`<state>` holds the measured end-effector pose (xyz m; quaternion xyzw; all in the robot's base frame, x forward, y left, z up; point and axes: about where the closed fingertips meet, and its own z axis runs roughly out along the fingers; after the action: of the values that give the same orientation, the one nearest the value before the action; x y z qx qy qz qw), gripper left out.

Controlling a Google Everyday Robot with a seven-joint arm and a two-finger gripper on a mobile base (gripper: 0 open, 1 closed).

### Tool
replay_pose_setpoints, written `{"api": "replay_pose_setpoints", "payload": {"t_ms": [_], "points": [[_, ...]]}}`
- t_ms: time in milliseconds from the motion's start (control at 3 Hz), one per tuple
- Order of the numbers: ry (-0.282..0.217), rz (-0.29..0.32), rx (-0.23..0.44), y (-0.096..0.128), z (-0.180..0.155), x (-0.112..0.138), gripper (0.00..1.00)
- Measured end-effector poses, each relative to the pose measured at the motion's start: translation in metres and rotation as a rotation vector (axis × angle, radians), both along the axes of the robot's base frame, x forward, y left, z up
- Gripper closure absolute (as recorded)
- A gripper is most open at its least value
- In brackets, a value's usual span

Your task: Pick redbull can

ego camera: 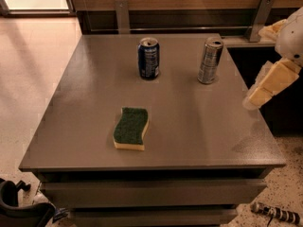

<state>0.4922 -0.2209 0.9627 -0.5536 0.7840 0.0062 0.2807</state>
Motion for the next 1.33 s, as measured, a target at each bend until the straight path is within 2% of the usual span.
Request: {"api": "replay_pose_setpoints", "payload": {"t_ms": [333, 667, 1000, 1333], "points": [[-0.089, -0.034, 0.206, 0.003, -0.016, 0.048, 0.00], [-0.196, -0.083, 0.355, -0.004, -0.023, 0.089, 0.00], [-0.265, -0.123, 0.468, -0.013, -0.034, 0.114, 0.00], [-0.269, -0.155, 0.610, -0.022, -0.053, 0.128, 0.00]]}}
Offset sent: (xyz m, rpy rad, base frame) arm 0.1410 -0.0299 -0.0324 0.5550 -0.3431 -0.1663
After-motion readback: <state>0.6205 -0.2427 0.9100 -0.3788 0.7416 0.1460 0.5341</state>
